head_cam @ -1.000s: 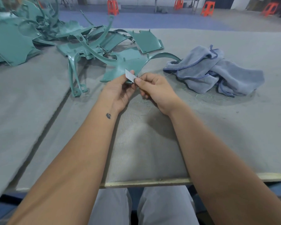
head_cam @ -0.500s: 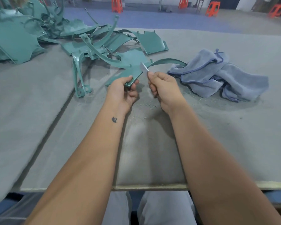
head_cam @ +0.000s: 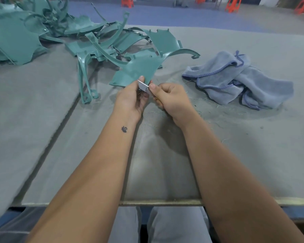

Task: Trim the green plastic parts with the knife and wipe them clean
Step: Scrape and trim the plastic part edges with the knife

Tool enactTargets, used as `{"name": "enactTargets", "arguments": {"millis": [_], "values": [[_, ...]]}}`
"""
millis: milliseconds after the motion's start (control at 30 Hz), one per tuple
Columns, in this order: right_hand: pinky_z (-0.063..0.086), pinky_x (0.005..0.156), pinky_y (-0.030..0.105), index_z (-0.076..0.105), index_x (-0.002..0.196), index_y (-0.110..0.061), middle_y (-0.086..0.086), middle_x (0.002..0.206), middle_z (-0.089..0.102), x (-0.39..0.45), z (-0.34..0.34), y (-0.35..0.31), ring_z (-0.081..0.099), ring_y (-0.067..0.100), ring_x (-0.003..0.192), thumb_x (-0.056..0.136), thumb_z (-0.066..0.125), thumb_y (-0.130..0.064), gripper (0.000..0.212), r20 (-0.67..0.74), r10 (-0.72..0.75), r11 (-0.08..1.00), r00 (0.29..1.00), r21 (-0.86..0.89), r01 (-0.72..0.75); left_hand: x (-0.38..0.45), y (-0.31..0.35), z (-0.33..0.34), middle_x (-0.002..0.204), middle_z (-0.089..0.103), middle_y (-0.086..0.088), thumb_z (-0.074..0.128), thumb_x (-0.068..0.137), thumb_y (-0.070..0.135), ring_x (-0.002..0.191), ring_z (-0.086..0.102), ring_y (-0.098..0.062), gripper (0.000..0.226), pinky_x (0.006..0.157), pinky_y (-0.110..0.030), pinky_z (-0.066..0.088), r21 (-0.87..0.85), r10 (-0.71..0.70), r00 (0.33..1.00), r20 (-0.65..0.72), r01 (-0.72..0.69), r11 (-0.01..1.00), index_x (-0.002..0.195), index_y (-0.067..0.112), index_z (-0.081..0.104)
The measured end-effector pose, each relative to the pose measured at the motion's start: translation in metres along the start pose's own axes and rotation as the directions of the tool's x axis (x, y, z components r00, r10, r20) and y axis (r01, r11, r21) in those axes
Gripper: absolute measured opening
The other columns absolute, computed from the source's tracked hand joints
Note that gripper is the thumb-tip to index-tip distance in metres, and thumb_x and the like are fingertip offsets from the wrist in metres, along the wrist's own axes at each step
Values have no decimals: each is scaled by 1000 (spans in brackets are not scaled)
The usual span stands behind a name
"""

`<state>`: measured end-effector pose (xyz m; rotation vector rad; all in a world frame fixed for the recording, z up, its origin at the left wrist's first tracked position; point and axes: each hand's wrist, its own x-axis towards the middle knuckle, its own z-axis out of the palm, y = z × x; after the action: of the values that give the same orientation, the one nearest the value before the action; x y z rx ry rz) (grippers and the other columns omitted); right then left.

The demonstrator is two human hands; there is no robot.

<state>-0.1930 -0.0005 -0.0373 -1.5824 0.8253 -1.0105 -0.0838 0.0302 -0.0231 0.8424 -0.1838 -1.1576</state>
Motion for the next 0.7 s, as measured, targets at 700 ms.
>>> {"name": "enactTargets", "arguments": {"millis": [700], "values": [[26,48,27,52,49,-20,-7,41,39,0,5,-1,30,13,46,93,63,-23,45,-100,20,1000,995,-5,-21,1,1,-1,66,47,-6,56,95,6,44,36,-7,22,35,-13,31,97,-20,1000,-24,22,995,73,9,52]]}}
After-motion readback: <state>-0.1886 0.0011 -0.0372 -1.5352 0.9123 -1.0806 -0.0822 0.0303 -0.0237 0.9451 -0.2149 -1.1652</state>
